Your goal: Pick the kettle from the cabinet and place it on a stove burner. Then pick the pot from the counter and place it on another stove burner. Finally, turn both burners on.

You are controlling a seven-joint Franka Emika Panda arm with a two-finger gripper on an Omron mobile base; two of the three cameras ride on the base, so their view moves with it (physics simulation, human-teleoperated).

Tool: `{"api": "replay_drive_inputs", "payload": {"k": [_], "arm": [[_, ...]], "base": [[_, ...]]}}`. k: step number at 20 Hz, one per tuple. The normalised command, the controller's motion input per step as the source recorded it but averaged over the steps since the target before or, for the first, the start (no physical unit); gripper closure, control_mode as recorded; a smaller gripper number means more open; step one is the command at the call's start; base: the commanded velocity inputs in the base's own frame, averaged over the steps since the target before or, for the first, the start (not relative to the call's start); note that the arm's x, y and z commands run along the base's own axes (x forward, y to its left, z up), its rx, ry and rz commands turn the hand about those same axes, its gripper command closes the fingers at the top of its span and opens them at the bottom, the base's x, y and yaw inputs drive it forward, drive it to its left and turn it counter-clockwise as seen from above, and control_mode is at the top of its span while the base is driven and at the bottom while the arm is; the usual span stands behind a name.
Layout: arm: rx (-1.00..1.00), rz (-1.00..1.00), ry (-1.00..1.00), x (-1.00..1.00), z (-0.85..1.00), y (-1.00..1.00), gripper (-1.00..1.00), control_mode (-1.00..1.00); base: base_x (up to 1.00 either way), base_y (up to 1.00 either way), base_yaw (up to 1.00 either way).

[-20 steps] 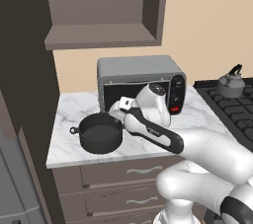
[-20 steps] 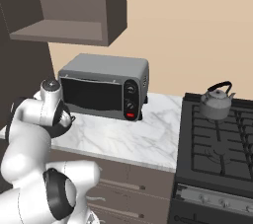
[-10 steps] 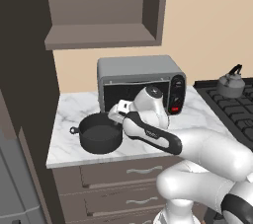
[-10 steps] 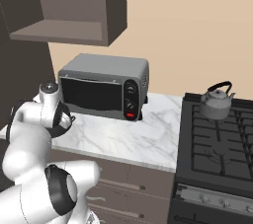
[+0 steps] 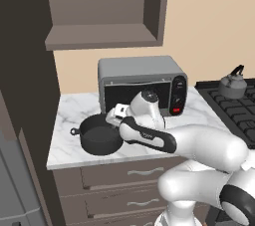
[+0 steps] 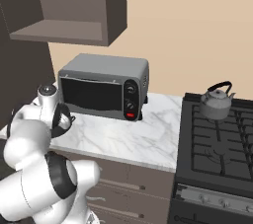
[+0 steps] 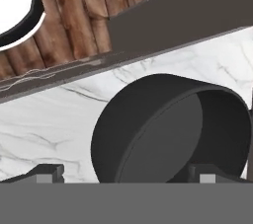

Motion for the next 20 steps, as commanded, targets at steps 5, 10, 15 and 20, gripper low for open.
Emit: {"api": "replay_drive_inputs", "payload": {"k": [5,10,15,20], "arm": [[-0.03,0.00,0.01,0.22,-0.17,0.19,-1.00,-1.00],[-0.02,0.00,0.00,0.15,-0.17,0.06,-1.00,-1.00],[0.00,0.00,0.00,0.09,-0.16,0.00,-1.00,-1.00],[0.00,0.00,0.00,0.09,-0.16,0.00,-1.00,-1.00]], "base": [[0.00,0.00,0.00],[0.00,0.00,0.00],[0.00,0.00,0.00],[0.00,0.00,0.00]]}}
